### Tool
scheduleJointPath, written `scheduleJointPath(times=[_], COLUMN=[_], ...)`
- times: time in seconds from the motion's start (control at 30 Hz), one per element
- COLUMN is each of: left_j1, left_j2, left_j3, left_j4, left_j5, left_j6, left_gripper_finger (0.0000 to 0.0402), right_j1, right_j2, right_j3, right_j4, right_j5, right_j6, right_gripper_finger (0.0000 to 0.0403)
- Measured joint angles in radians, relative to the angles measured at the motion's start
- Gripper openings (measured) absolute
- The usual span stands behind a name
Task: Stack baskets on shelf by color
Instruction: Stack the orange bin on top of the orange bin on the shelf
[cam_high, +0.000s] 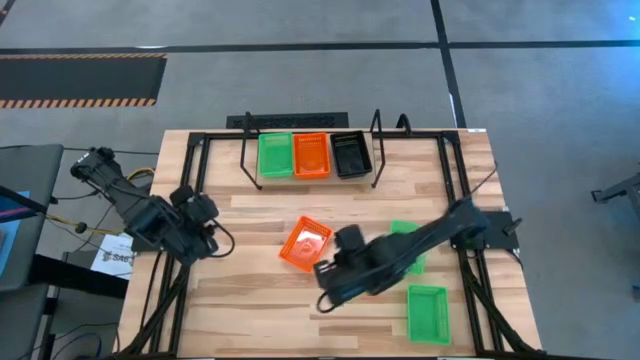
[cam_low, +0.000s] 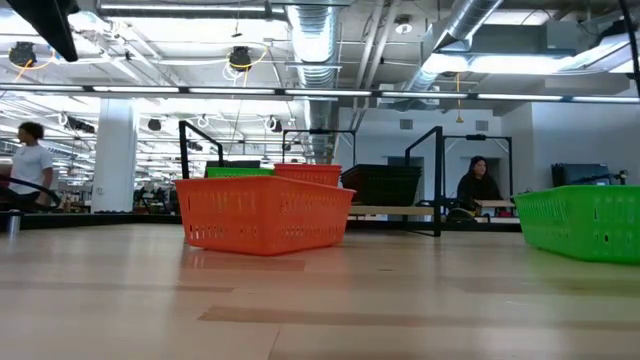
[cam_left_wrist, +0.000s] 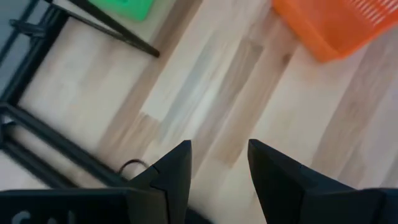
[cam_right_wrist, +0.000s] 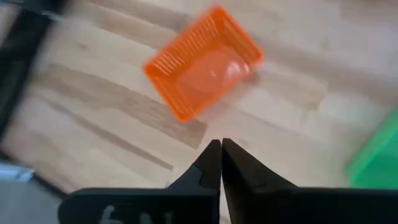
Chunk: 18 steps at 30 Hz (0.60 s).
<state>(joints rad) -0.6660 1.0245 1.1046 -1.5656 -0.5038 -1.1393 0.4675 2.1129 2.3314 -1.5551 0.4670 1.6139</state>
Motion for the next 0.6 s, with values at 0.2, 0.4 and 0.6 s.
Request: scheduleJointPath(times=[0.2,0.4,0.6], left_j1=[-0.018,-0.018,-0.018], left_j2=[0.0,0.0,0.0], left_j3=[0.0,0.0,0.0], left_j4=[-0.006,-0.006,-0.005], left_j5=[-0.006,-0.07,-0.099], left_j6=[0.067,0.095,0.123], left_gripper_finger=[0.0146,0.0146,0.0146], right_j1=[-0.021,-0.078,-0.142], right_j2=[0.136,0.166,0.199], right_j3=[0.0,-0.001,0.001], right_j4=[0.022,0.01,0.064], right_j5=[-0.069,-0.079,-0.087], right_j6=[0.223,0.275,0.229], right_gripper_finger=[0.0055,0.0082,0.0132])
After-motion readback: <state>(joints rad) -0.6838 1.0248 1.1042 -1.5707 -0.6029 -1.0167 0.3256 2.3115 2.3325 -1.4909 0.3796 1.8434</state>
